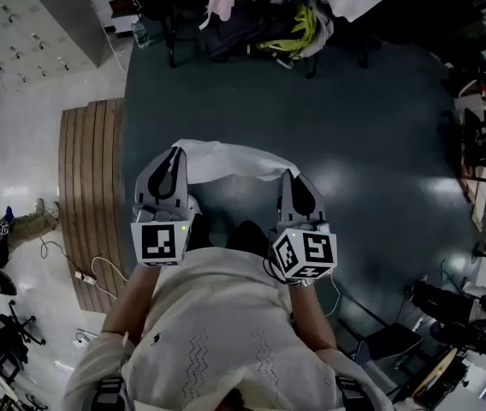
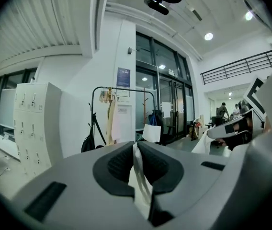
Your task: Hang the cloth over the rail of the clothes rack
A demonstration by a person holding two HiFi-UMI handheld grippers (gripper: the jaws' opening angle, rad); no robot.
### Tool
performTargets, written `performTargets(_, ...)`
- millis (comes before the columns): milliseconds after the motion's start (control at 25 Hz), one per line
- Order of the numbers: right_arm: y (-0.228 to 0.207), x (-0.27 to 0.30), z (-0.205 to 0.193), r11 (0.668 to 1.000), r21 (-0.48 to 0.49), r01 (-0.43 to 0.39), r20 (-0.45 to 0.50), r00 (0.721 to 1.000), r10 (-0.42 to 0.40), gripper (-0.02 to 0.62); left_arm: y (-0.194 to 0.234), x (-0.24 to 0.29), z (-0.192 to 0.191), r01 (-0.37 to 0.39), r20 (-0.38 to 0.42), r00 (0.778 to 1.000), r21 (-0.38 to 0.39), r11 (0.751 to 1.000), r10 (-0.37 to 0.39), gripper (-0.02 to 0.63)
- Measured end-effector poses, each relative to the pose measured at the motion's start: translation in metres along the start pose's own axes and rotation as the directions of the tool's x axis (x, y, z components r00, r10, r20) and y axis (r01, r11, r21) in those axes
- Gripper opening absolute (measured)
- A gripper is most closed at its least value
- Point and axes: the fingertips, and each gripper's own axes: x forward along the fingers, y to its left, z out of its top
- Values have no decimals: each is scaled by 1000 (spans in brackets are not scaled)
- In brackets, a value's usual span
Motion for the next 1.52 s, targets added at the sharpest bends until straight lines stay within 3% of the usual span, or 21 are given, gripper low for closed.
performTargets(200, 13, 18, 6, 999, 29, 41, 17, 999, -42, 23, 21, 21, 5, 55, -4, 998, 28, 998, -55, 25)
performTargets(320, 13, 27, 11, 997, 58, 47, 14, 999, -48, 23, 28, 31, 7, 56, 5, 998, 3, 998, -56, 25)
performTargets(600, -22, 47, 14, 995, 67, 75, 2, 997, -75, 23, 15, 58, -11, 74, -76, 995, 23, 997, -72, 25)
performTargets(880, -76, 98, 31, 996, 86, 25, 0, 1000, -25, 23, 4, 115, -7, 16, -109, 994, 45, 999, -11, 25)
performTargets(1240, -160, 176, 82, 993, 84, -87, 26, 996, 85, 23, -32, 217, 33, -49, -73, 996, 86, 995, 55, 25)
performTargets(1520, -208, 208, 97, 989, 75, -124, 14, 992, 124, 23, -43, 258, 35, -120, -93, 988, 79, 990, 127, 25)
